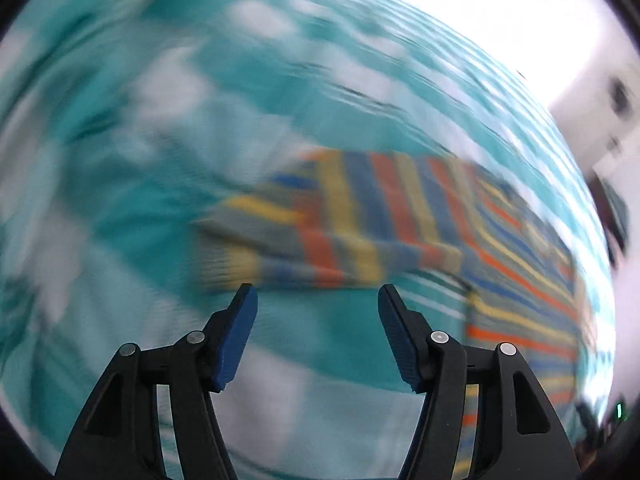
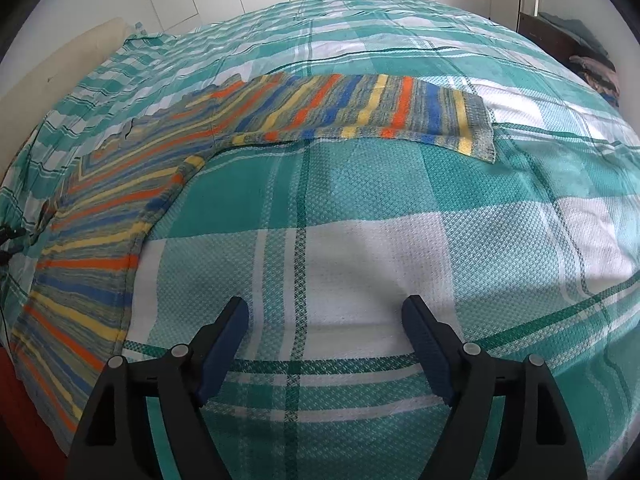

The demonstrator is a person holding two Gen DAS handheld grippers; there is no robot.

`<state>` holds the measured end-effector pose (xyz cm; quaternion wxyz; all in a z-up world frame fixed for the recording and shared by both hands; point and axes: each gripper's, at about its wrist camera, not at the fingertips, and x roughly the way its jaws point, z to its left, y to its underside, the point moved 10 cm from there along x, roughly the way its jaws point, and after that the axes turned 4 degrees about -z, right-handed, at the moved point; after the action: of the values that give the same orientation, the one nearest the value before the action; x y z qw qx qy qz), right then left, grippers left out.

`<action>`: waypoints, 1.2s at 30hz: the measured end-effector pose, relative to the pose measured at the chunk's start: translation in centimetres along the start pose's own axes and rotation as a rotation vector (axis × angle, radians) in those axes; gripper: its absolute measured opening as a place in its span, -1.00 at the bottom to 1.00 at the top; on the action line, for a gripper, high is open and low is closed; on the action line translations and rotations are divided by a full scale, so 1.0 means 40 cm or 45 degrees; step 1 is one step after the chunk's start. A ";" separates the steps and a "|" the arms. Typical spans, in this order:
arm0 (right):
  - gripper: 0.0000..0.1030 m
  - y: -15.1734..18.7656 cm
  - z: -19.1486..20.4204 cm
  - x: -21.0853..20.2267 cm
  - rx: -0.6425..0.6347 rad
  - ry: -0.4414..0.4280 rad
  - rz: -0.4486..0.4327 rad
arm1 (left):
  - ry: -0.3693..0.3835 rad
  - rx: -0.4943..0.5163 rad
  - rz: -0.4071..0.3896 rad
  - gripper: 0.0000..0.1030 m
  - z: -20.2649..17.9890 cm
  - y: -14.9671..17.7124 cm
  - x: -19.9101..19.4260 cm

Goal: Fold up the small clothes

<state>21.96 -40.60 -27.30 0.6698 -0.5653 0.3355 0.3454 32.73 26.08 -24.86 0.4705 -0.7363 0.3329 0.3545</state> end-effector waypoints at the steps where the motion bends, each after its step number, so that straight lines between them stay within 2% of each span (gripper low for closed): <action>1: 0.55 0.001 0.001 0.001 -0.006 0.005 0.000 | 0.017 0.019 0.006 0.31 -0.019 -0.012 0.009; 3: 0.57 0.002 0.003 0.004 -0.023 0.019 0.001 | 0.028 0.015 0.014 0.56 -0.032 -0.048 0.044; 4: 0.58 0.002 0.005 0.005 -0.031 0.025 0.002 | -0.037 -0.035 0.019 0.61 -0.005 -0.070 0.074; 6: 0.59 0.002 0.006 0.007 -0.041 0.035 0.005 | -0.193 -0.173 0.017 0.54 0.078 -0.100 0.109; 7: 0.59 0.003 0.006 0.007 -0.042 0.036 0.005 | -0.298 -0.297 -0.020 0.31 0.149 -0.127 0.107; 8: 0.59 0.003 0.005 0.007 -0.041 0.035 0.004 | -0.338 -0.372 -0.060 0.25 0.191 -0.135 0.093; 9: 0.59 0.003 0.006 0.007 -0.042 0.035 0.005 | -0.380 -0.496 -0.126 0.27 0.245 -0.152 0.063; 10: 0.60 0.004 0.006 0.008 -0.043 0.035 0.004 | -0.402 -0.643 -0.208 0.33 0.301 -0.162 0.021; 12: 0.62 0.004 0.007 0.009 -0.049 0.036 0.003 | -0.361 -0.820 -0.319 0.42 0.358 -0.162 -0.046; 14: 0.65 0.003 0.008 0.012 -0.053 0.033 0.004 | -0.326 -0.846 -0.355 0.47 0.372 -0.149 -0.092; 17: 0.70 0.003 0.010 0.018 -0.060 0.031 0.005 | -0.300 -0.651 -0.303 0.47 0.308 -0.095 -0.137; 19: 0.70 0.004 0.011 0.019 -0.066 0.033 0.005 | -0.232 -0.429 -0.218 0.47 0.183 -0.020 -0.141; 20: 0.70 0.004 0.011 0.018 -0.066 0.033 0.005 | -0.202 -0.366 -0.187 0.48 0.148 -0.006 -0.135; 22: 0.70 0.005 0.011 0.018 -0.066 0.032 0.006 | -0.089 -0.174 -0.098 0.48 0.003 0.097 -0.133; 24: 0.70 0.004 0.012 0.015 -0.066 0.033 0.016 | -0.016 -0.023 -0.026 0.48 -0.111 0.183 -0.134; 25: 0.69 0.002 0.014 0.011 -0.067 0.040 0.030 | 0.016 0.065 0.020 0.48 -0.185 0.251 -0.129; 26: 0.59 -0.003 0.022 -0.002 -0.070 0.042 0.047 | 0.035 0.109 0.041 0.48 -0.205 0.291 -0.146; 27: 0.42 -0.011 0.042 -0.022 -0.075 0.005 0.043 | 0.058 0.175 0.066 0.48 -0.253 0.340 -0.148; 29: 0.37 -0.023 0.116 -0.084 -0.117 -0.104 0.024 | 0.064 0.322 0.116 0.48 -0.329 0.452 -0.160; 31: 0.31 -0.011 0.223 -0.145 -0.208 -0.245 0.029 | 0.058 0.395 0.163 0.47 -0.357 0.546 -0.176; 33: 0.20 0.040 0.357 -0.196 -0.353 -0.397 0.091 | 0.035 0.437 0.207 0.47 -0.357 0.629 -0.201; 36: 0.01 0.144 0.480 -0.207 -0.453 -0.559 0.237 | -0.086 0.566 0.258 0.44 -0.344 0.716 -0.208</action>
<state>13.80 -21.60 -20.75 0.5821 -0.5522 0.1671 0.5729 7.62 4.99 -26.81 0.5938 -0.5652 0.4591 0.3422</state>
